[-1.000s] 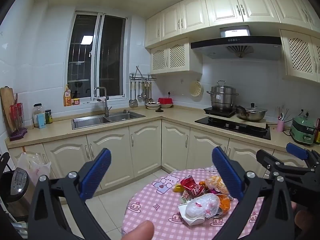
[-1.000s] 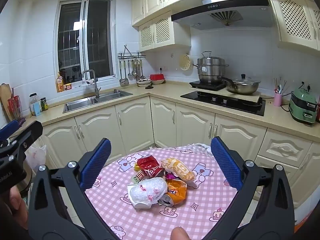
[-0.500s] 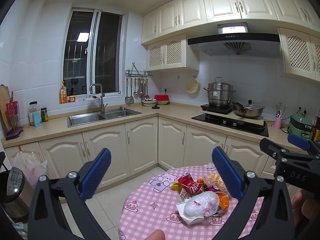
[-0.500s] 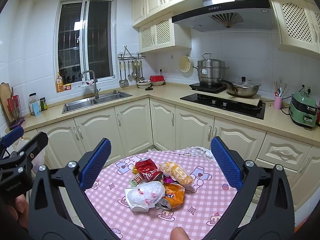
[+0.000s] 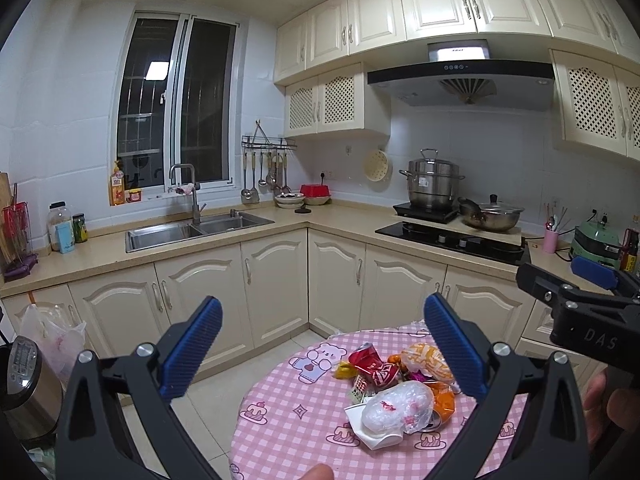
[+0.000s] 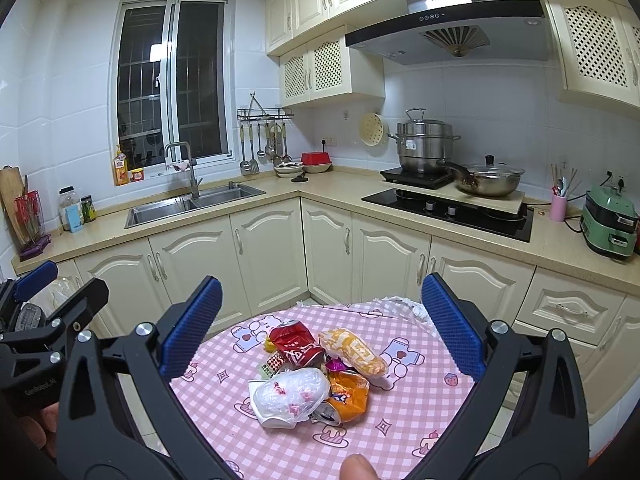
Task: Collect trash
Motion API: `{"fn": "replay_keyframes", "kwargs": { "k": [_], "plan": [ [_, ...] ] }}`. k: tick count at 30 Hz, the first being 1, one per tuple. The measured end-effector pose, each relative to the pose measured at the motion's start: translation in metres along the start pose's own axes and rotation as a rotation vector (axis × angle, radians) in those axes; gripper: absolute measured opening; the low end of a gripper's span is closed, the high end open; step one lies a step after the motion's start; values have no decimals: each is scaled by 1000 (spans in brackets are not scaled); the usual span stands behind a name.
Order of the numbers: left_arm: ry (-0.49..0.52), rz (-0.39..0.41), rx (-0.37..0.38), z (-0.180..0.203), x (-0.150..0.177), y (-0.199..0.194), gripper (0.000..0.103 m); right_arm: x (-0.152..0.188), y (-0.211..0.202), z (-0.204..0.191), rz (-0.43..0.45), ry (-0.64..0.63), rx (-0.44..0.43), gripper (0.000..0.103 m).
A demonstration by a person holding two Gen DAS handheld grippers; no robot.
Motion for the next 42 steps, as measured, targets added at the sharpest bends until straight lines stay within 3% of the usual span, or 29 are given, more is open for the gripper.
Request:
{"fn": "replay_keyframes", "kwargs": {
  "k": [13, 20, 25, 33, 40, 42],
  "plan": [
    [33, -34, 7, 19, 13, 23, 99, 7, 23, 20, -29, 18, -6, 98],
    [74, -97, 67, 33, 39, 51, 99, 24, 45, 37, -73, 37, 7, 98],
    [156, -190, 119, 39, 76, 88, 99, 49, 70, 55, -149, 59, 23, 98],
    [298, -406, 221, 54, 158, 160, 99, 102, 124, 73, -320, 89, 43, 98],
    [287, -519, 319, 63, 193, 205, 99, 136, 176, 74, -458, 79, 6, 98],
    [274, -561, 342, 65, 199, 216, 94, 142, 192, 70, -488, 67, -19, 98]
  ]
}}
Point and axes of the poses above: each gripper's, at about its wrist camera, not at the fingertips, and y roughly the way its jaws point, z to its right, x to its underside, the point moved 3 cm from there along y, roughly the way its jaws point, and after that the axes turned 10 degrees about -y, right-handed, at the moved point
